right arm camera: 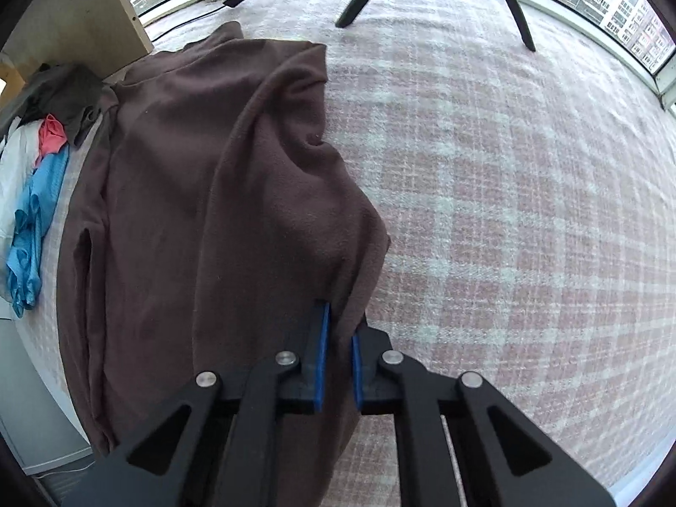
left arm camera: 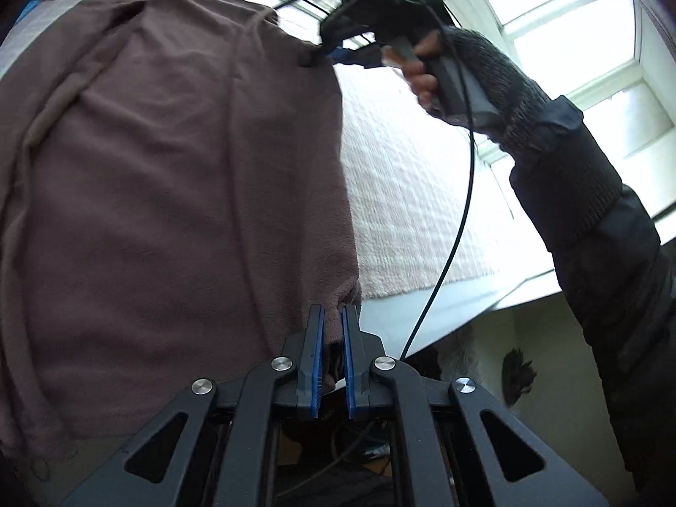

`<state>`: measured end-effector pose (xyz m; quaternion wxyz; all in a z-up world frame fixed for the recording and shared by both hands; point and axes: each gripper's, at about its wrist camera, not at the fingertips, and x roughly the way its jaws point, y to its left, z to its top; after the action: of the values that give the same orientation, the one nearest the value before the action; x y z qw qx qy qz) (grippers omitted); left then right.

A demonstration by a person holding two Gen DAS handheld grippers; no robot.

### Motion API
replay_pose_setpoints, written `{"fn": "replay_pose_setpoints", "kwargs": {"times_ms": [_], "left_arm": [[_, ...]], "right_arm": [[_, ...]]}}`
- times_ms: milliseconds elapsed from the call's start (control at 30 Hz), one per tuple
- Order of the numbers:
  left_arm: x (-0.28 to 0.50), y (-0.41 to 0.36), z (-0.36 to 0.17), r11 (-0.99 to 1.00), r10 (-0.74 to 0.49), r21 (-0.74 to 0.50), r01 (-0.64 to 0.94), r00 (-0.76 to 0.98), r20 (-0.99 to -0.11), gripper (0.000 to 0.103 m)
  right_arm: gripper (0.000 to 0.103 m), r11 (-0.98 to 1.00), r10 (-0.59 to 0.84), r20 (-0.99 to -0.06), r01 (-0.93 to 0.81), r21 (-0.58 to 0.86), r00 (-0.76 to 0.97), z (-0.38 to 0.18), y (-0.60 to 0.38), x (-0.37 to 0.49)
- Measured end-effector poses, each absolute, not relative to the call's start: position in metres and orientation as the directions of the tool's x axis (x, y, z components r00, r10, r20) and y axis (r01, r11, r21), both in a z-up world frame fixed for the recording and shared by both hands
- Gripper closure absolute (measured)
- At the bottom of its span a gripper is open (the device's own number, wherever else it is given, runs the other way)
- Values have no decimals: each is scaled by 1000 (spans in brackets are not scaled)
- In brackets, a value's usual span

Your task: Fold clothes

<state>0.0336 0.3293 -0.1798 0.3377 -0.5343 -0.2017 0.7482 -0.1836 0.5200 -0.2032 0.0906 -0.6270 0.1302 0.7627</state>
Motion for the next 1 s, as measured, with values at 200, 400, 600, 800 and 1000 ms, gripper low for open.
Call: {"fn": "replay_pose_setpoints", "kwargs": {"times_ms": [200,400,600,800,1000], "left_arm": [[45,280,-193,-700,710,-692,-176,-279,-647,96],[51,256,-202,-721,678,-684,-115,-321,-661,96],[53,243,-209,-734,657,-674,-78,-330,-678,96],[62,238,-218,-771,623,-630,-90,-311,-718,93],[68,237,-202,-823,564,-559,-105,-279,-777,83]], "right_arm": [[96,-977,47,-973,-211,2,-225,-172,459,-199],[96,-995,51,-973,-100,-29,-223,-178,389,-226],[96,-997,71,-978,-13,-70,-195,-200,340,-249],[96,-990,116,-981,59,-126,-159,-223,309,-253],[84,-994,56,-985,83,-70,-161,-213,311,-237]]}}
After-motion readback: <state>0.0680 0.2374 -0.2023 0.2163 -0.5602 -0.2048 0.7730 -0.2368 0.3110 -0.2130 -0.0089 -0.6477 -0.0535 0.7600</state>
